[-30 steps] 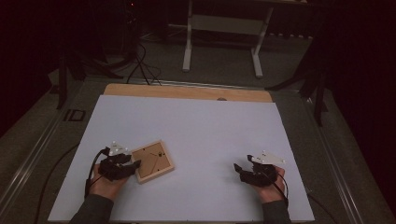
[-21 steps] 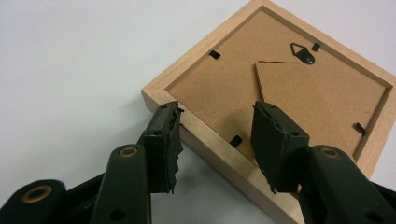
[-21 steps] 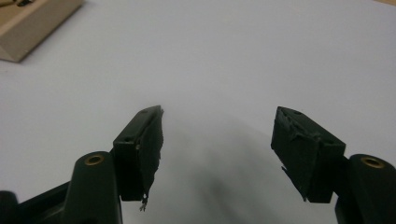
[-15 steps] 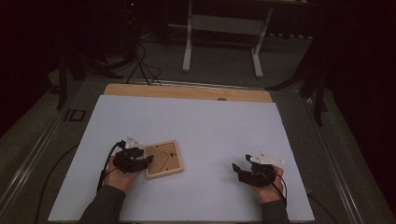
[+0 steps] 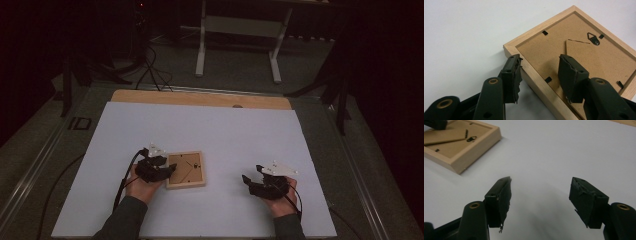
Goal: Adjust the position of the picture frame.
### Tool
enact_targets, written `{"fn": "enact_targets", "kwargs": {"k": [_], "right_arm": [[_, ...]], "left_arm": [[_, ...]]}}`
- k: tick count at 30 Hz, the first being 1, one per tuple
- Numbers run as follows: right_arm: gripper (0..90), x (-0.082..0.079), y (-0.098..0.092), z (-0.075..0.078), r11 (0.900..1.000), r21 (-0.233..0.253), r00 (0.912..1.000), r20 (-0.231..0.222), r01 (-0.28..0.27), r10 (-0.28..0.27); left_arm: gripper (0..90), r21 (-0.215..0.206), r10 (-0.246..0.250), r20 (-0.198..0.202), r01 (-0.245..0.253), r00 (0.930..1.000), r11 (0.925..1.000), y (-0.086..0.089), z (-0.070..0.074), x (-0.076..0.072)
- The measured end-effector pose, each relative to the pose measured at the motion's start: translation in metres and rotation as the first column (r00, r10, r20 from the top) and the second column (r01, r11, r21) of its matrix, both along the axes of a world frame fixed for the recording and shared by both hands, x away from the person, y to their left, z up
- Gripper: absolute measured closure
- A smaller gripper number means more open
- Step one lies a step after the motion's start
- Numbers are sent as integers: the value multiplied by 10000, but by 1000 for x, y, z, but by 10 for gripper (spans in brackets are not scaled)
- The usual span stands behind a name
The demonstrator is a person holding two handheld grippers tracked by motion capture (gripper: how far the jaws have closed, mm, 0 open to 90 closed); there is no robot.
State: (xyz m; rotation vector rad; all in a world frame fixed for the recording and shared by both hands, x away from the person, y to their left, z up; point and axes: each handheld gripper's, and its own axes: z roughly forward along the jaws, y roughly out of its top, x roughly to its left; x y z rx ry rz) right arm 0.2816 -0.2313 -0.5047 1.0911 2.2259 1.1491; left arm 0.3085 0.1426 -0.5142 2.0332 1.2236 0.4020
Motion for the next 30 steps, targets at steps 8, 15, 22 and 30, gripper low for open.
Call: {"fn": "enact_targets", "kwargs": {"k": [8,15,22,30], "right_arm": [[337,3,10,0,9997,130,9998,-30,-207,208],[359,5,25,5,9978,12,9977,127,-665,665],[418,15,44,15,9946,78,9937,429,-1038,1034],[559,29,66,24,9891,113,9871,660,-1467,1457]], "left_arm": [[536,22,-90,43,90,10000,10000,-11,0,-1],[556,-270,-351,445,363,9984,9990,-8,11,-9],[610,-141,-1326,972,1346,9864,9908,-5,19,-29],[763,224,-2239,795,2228,9714,9746,-3,16,-51]]}}
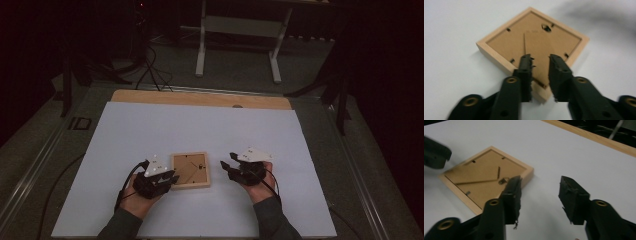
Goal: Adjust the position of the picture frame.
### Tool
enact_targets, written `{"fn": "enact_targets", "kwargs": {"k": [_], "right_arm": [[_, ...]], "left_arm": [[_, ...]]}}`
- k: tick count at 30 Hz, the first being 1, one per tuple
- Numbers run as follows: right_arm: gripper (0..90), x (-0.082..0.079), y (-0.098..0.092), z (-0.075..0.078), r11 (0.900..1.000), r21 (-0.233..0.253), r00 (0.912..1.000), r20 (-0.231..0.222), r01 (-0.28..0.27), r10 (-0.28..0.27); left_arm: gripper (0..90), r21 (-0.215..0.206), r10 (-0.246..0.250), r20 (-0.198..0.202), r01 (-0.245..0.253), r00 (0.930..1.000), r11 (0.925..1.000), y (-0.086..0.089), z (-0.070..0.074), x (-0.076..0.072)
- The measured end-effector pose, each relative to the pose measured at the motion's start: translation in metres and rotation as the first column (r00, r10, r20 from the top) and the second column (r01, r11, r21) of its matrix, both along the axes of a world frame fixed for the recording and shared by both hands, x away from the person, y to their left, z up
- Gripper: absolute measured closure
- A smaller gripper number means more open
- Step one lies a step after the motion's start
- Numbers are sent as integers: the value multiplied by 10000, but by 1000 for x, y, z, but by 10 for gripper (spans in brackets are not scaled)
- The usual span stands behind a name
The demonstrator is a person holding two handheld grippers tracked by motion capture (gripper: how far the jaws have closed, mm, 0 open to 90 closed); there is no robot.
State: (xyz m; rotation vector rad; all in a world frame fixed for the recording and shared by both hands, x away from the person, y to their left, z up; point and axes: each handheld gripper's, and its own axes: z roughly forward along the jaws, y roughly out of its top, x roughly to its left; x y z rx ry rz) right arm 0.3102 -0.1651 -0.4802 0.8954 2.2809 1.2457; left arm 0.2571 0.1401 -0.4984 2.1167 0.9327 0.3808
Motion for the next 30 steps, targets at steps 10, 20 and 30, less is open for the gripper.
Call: {"fn": "enact_targets", "kwargs": {"k": [10,20,30], "right_arm": [[894,8,37,-13,9969,-672,9992,-46,-410,407],[896,19,64,-33,9938,-897,9971,-425,-659,623],[899,21,72,-36,9885,-1402,9980,-345,-565,522]], "left_arm": [[896,552,-878,-362,897,9955,9944,-4,-9,-15],[896,725,-853,-606,896,9945,9933,-1,-16,-11],[896,1328,-1064,-736,1155,9916,9844,-11,-25,-9]]}}
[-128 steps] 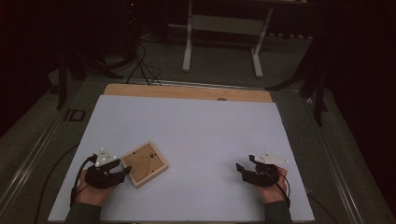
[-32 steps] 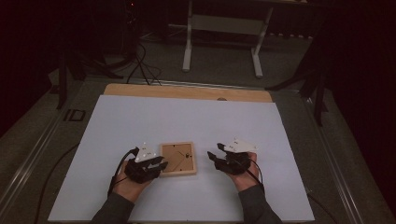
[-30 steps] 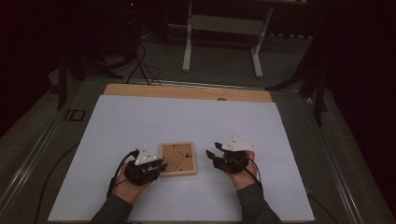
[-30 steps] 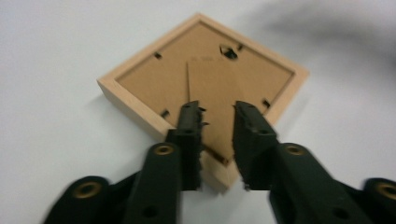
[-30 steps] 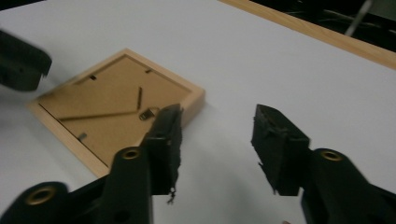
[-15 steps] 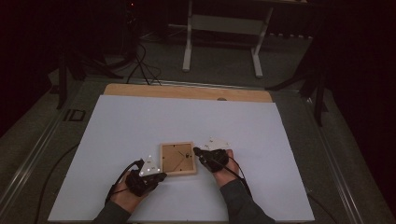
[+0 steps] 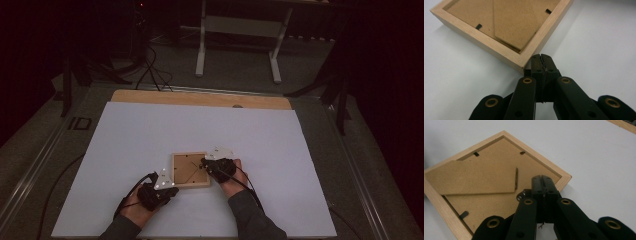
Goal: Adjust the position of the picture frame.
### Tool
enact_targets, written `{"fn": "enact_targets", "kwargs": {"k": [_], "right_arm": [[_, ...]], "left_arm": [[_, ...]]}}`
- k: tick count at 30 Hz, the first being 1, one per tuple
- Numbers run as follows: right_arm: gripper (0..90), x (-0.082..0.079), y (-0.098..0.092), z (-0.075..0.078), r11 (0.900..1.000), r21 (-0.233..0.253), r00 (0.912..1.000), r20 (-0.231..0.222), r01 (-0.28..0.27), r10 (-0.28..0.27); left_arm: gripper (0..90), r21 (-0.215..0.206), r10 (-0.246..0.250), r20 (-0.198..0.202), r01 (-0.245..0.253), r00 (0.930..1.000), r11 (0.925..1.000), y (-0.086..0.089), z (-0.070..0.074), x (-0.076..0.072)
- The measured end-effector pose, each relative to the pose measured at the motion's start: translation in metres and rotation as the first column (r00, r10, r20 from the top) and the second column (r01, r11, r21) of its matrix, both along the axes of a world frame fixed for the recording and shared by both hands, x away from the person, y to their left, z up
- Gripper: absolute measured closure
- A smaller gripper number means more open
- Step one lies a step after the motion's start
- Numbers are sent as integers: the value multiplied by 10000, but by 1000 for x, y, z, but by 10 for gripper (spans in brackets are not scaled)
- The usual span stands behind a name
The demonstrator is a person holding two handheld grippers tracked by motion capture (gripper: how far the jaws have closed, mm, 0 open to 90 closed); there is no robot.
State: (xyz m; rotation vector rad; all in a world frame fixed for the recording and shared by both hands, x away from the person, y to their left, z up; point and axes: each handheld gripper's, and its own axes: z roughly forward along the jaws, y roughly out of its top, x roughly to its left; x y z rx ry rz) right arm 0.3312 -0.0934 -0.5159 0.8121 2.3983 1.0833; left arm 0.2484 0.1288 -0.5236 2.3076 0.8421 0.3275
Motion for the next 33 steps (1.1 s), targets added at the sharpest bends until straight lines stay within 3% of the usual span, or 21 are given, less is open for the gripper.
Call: {"fn": "enact_targets", "kwargs": {"k": [18,28,33], "right_arm": [[900,13,-13,1,9979,-175,9981,52,622,-621],[900,14,-17,1,9972,-174,9974,39,724,-724],[900,14,-18,2,9967,-238,9969,27,781,-781]], "left_arm": [[895,-6,244,111,-244,9996,9997,-3,-1,11],[894,139,33,295,-37,9996,9999,-19,-3,15],[892,224,52,299,-59,9995,9997,-18,-3,16]]}}
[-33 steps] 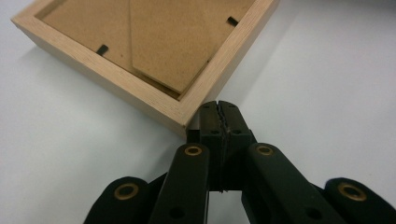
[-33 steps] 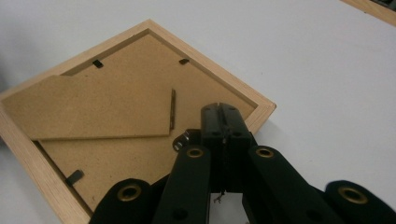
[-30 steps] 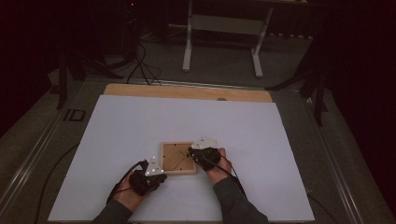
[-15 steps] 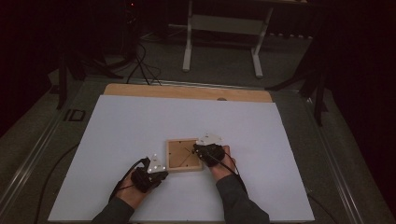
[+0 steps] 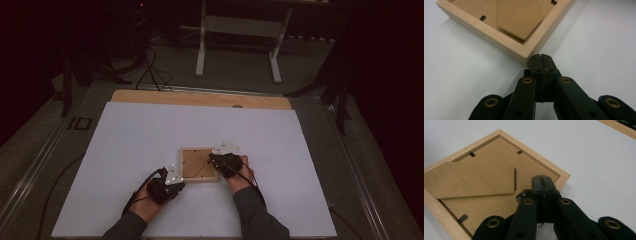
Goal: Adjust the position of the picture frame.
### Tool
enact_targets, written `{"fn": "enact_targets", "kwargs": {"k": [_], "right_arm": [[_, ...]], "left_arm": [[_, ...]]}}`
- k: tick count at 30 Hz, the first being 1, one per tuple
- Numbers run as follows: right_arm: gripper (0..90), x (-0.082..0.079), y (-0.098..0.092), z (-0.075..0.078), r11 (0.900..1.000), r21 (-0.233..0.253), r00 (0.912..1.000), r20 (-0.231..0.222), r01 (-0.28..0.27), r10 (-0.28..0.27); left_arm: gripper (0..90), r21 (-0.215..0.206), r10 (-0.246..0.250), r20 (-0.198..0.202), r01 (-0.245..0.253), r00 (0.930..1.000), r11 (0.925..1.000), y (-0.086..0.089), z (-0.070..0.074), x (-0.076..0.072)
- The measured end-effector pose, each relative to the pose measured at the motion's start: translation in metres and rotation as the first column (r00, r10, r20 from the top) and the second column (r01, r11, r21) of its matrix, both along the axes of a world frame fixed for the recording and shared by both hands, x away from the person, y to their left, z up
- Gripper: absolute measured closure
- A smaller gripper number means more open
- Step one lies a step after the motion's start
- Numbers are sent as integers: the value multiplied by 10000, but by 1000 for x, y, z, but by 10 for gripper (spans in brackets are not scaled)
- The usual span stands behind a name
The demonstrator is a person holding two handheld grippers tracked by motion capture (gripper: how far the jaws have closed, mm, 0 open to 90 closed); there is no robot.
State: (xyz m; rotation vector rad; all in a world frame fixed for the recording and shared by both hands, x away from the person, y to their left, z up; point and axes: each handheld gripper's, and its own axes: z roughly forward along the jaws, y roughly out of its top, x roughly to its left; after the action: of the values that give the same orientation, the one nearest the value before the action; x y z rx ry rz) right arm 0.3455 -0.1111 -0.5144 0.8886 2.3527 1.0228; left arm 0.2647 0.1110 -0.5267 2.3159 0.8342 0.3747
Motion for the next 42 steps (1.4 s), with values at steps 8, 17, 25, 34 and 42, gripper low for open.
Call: {"fn": "enact_targets", "kwargs": {"k": [8,17,25,34,42], "right_arm": [[900,2,-3,0,10000,-12,10000,5,99,-99],[900,9,-6,-2,9997,90,9998,-43,220,-219],[900,18,-9,-3,9996,169,9997,-56,239,-239],[900,24,-9,-2,9995,127,9996,-83,278,-277],[899,25,-10,-1,9992,217,9994,-105,325,-322]], "left_arm": [[892,-54,92,-14,-92,10000,9999,2,0,4],[891,34,189,84,-189,9998,9998,0,1,15],[888,-18,146,155,-146,9998,9999,-6,2,19],[871,-146,53,230,-49,9997,9999,-7,2,19],[825,-443,-6,409,24,9992,9990,-6,9,16]]}}
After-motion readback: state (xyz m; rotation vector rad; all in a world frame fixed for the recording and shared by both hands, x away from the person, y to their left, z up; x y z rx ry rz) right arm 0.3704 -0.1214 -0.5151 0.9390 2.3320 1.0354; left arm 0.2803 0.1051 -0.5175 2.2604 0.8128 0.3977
